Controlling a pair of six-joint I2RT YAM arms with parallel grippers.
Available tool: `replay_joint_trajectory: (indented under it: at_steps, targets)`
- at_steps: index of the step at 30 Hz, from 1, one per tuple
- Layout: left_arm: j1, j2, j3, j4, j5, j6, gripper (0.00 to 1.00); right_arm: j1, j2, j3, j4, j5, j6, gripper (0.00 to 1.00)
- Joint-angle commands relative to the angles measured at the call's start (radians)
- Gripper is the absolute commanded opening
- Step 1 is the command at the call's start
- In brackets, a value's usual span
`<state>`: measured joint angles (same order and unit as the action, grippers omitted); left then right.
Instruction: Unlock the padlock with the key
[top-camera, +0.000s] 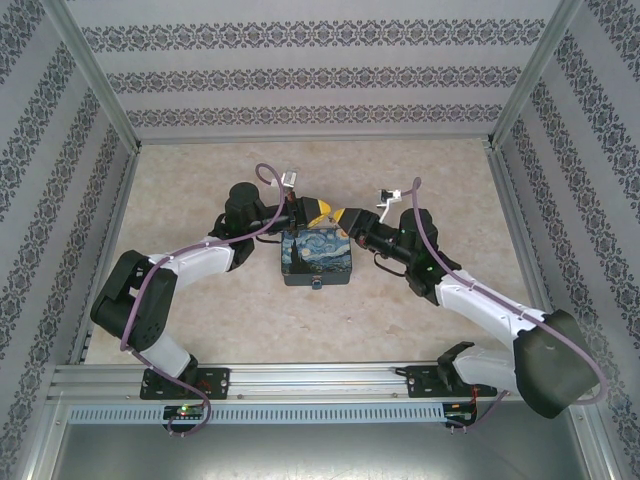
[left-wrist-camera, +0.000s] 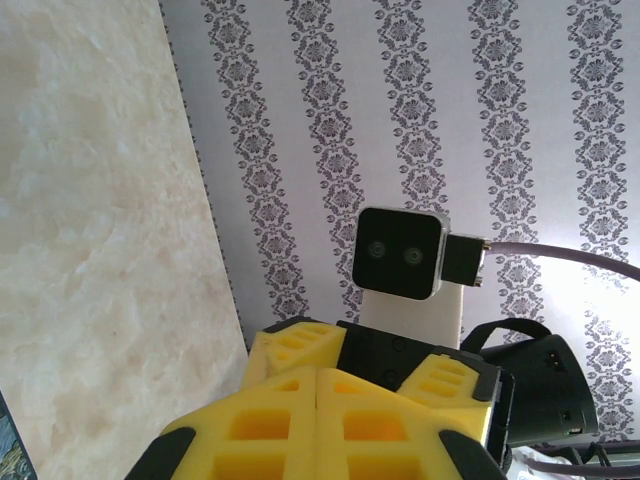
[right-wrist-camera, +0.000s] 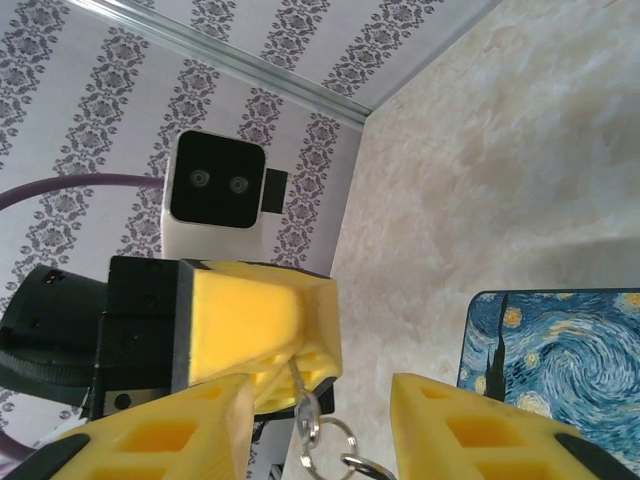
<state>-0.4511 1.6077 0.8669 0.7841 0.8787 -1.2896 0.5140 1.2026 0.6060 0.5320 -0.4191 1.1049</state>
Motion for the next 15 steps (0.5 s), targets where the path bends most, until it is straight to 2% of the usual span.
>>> replay_joint_trajectory:
  at_steps: [1,15]
  targets:
    - [0.004,-0.005,-0.009,0.078,-0.009,-0.013,0.0,0.017,0.013,0.028,0.063,0.017,0.019,0.4]
    - [0.002,-0.003,-0.02,0.092,-0.023,-0.024,0.0,0.029,0.026,0.03,0.08,0.012,0.03,0.33]
